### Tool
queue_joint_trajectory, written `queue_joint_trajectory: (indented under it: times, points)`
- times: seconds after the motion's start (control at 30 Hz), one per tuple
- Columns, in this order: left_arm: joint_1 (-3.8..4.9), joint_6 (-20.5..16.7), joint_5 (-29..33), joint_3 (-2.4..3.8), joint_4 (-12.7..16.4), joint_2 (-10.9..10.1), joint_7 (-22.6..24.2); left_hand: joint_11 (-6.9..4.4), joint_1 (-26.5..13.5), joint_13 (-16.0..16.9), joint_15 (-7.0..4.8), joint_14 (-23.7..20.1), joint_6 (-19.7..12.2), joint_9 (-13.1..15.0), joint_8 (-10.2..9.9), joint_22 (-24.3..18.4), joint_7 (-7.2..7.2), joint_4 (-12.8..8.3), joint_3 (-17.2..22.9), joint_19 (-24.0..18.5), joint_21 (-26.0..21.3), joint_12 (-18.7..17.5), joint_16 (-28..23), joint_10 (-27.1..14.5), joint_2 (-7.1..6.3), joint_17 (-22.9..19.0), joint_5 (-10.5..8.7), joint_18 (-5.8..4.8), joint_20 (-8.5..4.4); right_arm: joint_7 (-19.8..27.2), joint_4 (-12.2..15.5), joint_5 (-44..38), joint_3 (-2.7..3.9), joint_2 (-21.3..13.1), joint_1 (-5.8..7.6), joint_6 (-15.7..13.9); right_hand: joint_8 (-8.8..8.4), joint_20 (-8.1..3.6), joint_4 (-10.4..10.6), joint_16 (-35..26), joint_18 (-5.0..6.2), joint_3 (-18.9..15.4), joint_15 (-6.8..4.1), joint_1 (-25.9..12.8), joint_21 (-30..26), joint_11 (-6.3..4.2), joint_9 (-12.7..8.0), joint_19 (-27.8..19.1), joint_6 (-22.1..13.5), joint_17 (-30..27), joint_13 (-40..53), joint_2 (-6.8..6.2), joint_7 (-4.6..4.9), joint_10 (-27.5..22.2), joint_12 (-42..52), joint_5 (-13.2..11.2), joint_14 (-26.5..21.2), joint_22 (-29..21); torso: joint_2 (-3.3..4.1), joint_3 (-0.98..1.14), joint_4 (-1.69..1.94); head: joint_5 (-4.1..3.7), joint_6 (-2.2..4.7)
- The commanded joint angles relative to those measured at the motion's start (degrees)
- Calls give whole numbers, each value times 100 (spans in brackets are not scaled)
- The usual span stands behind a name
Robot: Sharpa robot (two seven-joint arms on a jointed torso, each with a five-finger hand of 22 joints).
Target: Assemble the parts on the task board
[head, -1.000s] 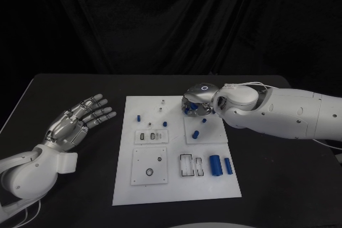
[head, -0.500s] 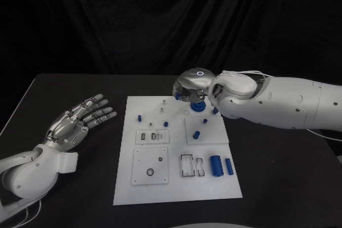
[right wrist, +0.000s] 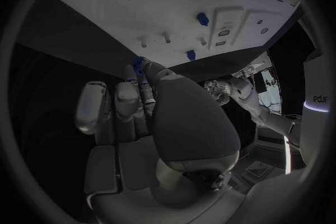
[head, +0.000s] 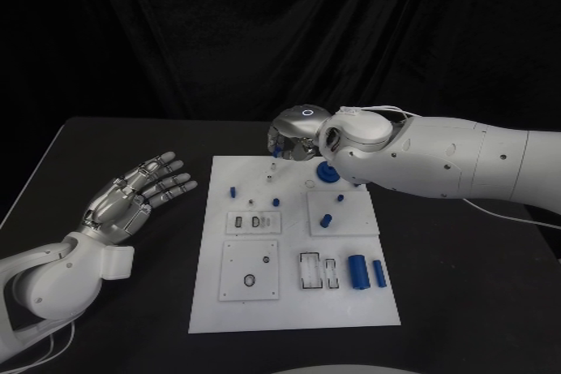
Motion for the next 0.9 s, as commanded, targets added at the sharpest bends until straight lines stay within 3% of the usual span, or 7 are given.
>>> queue_joint_trajectory:
  times: [0.03, 0.1, 0.23, 0.9]
  points:
    - [12, 33, 39, 3, 0, 23, 450, 24, 45, -8, 34, 11, 20, 10, 28, 10, 24, -16, 37, -22, 25, 28, 34, 18, -17, 3, 16, -78, 34, 52, -114, 45, 3, 66, -41, 194, -52, 51, 24, -42, -67, 13, 51, -75, -7, 14, 11, -3, -74, -12, 1, -14, 1, 13, -55, -55, 4, -13, 8, 3, 5, 6, 3]
    - [12, 38, 39, 3, -6, 34, 449, 24, 45, -8, 34, 11, 20, 10, 28, 10, 24, -16, 37, -22, 25, 28, 34, 18, -17, 3, 16, -78, 34, 61, -167, 45, 3, 106, -59, 206, -62, 56, 30, -44, -66, 14, 54, -84, -12, 18, 14, -8, -87, -13, 1, -18, 3, 7, -74, -69, 1, -18, 11, 9, 1, 5, 11]
    - [12, 47, 39, 3, -16, 45, 444, 25, 45, -8, 35, 11, 20, 10, 28, 10, 24, -17, 39, -23, 26, 28, 35, 19, -18, 3, 16, -79, 34, 71, -197, 46, 3, 139, -80, 225, -72, 60, 37, -42, -66, 15, 59, -94, -13, 22, 18, -9, -97, -6, 1, -22, 4, 3, -90, -83, 0, -17, 6, 2, 34, -12, 7]
    - [11, 85, 40, 3, -75, 91, 409, 26, 44, -8, 38, 8, 17, 9, 26, 10, 26, -19, 47, -24, 27, 28, 38, 20, -19, 2, 18, -82, 34, 116, -291, 46, 4, 222, -219, 287, -105, 71, 52, -50, -67, 23, 70, -114, -14, 35, 25, -10, -137, -19, 2, -31, 3, -16, -142, -111, -11, -6, 1, 7, 2, 40, -27]
